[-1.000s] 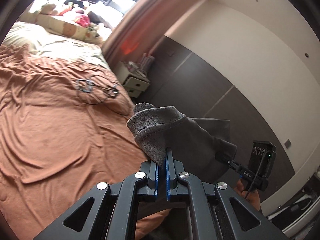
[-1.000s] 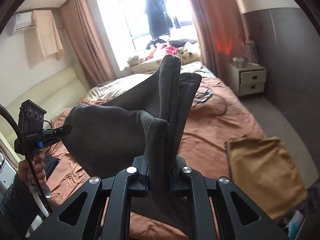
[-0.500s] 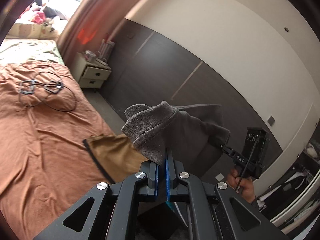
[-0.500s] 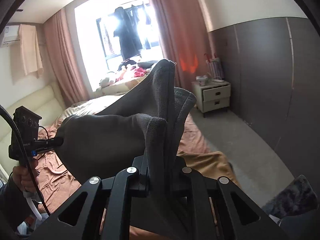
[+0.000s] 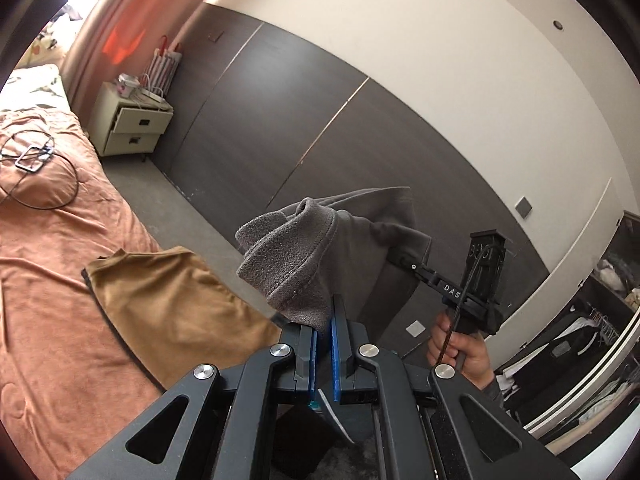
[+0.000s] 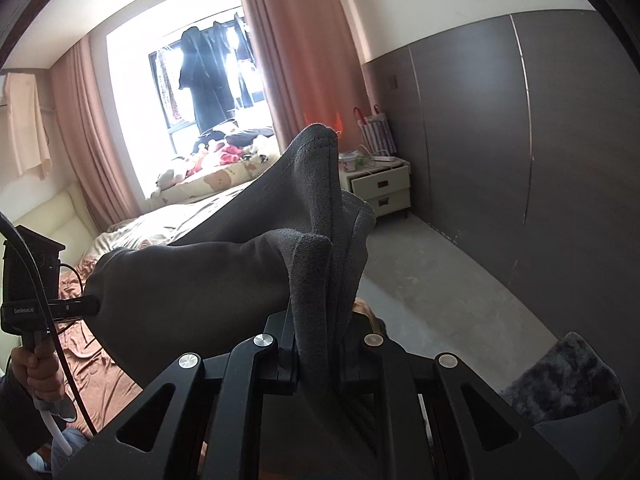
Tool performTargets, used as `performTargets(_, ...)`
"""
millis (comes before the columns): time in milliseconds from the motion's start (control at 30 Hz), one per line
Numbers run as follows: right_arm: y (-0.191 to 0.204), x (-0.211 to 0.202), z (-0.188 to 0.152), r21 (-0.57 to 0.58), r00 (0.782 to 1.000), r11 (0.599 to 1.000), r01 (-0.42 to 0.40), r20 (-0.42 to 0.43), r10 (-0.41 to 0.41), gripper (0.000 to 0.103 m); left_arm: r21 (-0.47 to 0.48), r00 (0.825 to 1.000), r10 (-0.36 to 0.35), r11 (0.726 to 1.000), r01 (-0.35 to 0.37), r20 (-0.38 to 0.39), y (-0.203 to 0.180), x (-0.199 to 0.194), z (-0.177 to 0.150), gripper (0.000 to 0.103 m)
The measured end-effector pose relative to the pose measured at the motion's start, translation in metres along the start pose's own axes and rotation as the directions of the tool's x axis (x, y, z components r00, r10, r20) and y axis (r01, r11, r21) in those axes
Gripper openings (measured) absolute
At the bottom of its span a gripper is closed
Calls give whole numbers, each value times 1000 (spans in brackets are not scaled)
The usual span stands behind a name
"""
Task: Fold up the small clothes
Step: 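Carry the folded grey shirt with both grippers toward the clothes stack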
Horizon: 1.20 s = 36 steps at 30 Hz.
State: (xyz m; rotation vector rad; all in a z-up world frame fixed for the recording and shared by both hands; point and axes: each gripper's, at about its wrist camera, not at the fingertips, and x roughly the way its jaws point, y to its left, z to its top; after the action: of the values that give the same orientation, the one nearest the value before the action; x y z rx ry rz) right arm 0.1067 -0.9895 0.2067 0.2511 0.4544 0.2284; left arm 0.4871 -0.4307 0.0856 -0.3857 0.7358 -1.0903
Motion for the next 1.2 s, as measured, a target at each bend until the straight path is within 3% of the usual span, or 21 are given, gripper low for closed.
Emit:
performTargets(267,2,31,21,54,998,998,15,-54,-13,10,-55,999,25,998,-27,-20,34,29,12,5)
performTargets(567,3,66,31,59,993,997,42,-116,-35,10,-136,998,51,989,-53,-21,107,54,35,5)
performTargets(1200,18,190,63,-16,944,991,134,-302,-133,11,-304,992,113,944,-126,-61,271,115,30,5)
